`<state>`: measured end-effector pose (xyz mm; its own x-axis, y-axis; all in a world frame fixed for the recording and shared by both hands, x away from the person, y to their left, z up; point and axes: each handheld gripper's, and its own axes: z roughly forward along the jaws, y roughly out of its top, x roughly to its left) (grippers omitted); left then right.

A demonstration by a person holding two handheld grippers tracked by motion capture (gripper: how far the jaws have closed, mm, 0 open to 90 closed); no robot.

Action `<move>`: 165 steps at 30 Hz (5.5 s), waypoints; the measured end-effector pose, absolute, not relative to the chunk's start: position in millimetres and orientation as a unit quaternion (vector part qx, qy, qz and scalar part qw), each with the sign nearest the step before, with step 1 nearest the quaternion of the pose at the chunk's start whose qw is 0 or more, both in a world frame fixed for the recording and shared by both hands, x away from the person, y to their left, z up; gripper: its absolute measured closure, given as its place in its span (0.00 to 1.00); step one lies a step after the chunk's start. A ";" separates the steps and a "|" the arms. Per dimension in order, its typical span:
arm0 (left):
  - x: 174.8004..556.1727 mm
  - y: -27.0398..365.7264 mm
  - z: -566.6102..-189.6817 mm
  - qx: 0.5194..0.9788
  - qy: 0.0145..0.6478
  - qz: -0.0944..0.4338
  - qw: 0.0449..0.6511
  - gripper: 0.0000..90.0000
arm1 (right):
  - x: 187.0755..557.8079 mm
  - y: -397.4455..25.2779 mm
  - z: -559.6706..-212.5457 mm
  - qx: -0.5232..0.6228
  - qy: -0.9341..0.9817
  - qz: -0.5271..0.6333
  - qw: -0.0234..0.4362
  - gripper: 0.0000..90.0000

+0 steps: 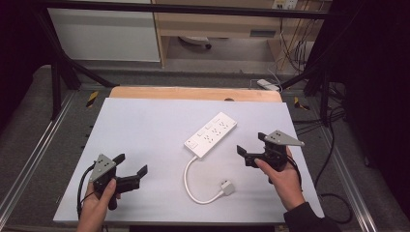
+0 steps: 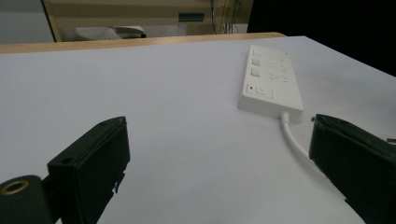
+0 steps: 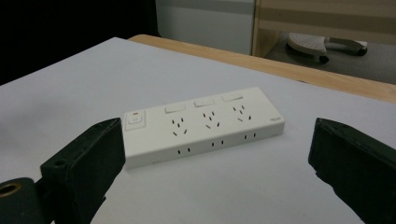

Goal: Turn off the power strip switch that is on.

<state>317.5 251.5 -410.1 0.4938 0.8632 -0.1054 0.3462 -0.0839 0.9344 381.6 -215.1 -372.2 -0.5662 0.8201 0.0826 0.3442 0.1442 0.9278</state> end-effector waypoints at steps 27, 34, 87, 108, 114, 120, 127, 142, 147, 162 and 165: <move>331.0 260.2 -412.5 0.696 0.436 0.262 0.507 0.06 | 439.7 -182.9 -332.0 0.385 0.731 0.502 0.256 0.09; 329.8 260.7 -411.9 0.696 0.437 0.266 0.505 0.06 | 456.7 -170.2 -319.4 0.383 0.731 0.499 0.265 0.09; 330.9 258.4 -412.9 0.702 0.432 0.265 0.500 0.06 | 536.0 -150.6 -364.5 0.413 0.731 0.472 0.269 0.93; 331.8 257.3 -412.7 0.705 0.430 0.266 0.497 0.06 | 550.0 -138.4 -394.1 0.430 0.742 0.448 0.252 1.00; 331.8 257.5 -412.2 0.705 0.429 0.269 0.496 0.06 | 552.0 -133.9 -402.0 0.438 0.743 0.441 0.249 1.00; 331.7 256.3 -412.4 0.707 0.426 0.268 0.496 0.06 | 554.7 -131.1 -407.3 0.441 0.745 0.436 0.248 1.00; 331.8 255.7 -412.6 0.708 0.426 0.266 0.496 0.06 | 556.4 -128.6 -415.5 0.442 0.749 0.430 0.243 1.00; 331.7 254.5 -413.0 0.713 0.422 0.267 0.492 0.06 | 560.3 -126.3 -429.2 0.458 0.748 0.415 0.241 1.00; 331.7 254.4 -412.9 0.713 0.422 0.267 0.493 0.06 | 560.7 -126.2 -432.8 0.462 0.748 0.411 0.240 1.00; 331.6 254.1 -413.0 0.714 0.420 0.265 0.494 0.06 | 563.0 -126.6 -436.8 0.465 0.752 0.405 0.235 1.00; 331.7 253.3 -413.2 0.715 0.418 0.262 0.495 0.06 | 563.4 -126.3 -437.1 0.463 0.753 0.405 0.234 1.00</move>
